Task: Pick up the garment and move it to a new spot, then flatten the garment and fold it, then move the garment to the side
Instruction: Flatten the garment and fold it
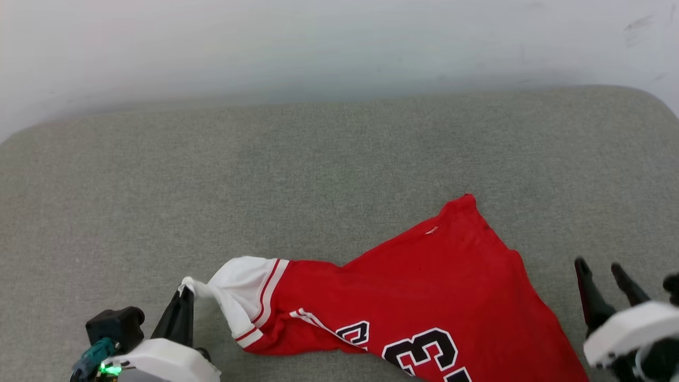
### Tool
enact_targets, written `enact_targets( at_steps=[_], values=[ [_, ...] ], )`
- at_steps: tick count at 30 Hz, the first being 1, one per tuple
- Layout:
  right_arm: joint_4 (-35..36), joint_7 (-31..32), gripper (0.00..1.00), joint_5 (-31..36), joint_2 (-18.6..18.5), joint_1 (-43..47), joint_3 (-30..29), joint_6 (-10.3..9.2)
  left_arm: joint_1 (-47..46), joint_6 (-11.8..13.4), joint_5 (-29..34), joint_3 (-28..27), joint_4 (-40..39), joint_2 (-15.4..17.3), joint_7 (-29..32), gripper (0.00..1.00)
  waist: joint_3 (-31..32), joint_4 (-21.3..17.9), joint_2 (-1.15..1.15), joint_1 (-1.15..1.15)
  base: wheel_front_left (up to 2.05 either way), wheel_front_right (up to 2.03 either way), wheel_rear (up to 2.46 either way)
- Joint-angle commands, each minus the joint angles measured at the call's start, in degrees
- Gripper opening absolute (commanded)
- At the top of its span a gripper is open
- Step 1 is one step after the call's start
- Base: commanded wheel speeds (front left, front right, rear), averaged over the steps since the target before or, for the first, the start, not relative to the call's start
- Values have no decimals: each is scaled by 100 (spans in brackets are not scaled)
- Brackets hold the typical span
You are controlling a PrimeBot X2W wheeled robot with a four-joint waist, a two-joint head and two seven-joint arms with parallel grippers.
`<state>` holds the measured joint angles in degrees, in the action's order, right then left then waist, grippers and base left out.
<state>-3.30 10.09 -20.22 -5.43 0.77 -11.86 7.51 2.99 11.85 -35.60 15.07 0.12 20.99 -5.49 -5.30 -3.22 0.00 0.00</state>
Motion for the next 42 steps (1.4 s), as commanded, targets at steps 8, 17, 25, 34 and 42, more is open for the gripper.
enact_targets(
  at_steps=[8, 17, 25, 34, 42],
  values=[
    [-1063, 1056, 100, -410, -745, -1763, 637, -4, -498, -157, 110, 184, -20, -39, -23, 0, -552, 267, 0, 0, 0, 0, 0],
    [-1623, 3161, 100, -868, -1529, -3246, 1684, -4, -1049, -316, 229, 362, 88, -133, -131, 0, -1132, 636, 0, 0, 0, 0, 0],
    [-2161, 3616, 100, -1178, -1670, -3803, 2296, -4, -1402, -433, 262, 501, 212, -296, -262, 0, -1562, 891, 0, 0, 0, 0, 0],
    [-2871, 4206, 0, -1559, -1586, -3674, 2702, -2, -1507, -500, 228, 569, 448, -379, -384, 0, -1538, 960, 0, 0, 0, 0, 0],
    [-2771, 3058, 0, -1530, -1705, -4062, 2386, -4, -1452, -454, 224, 488, 583, -233, -421, 0, -1001, 839, 0, 0, 0, 0, 0]
  ],
)
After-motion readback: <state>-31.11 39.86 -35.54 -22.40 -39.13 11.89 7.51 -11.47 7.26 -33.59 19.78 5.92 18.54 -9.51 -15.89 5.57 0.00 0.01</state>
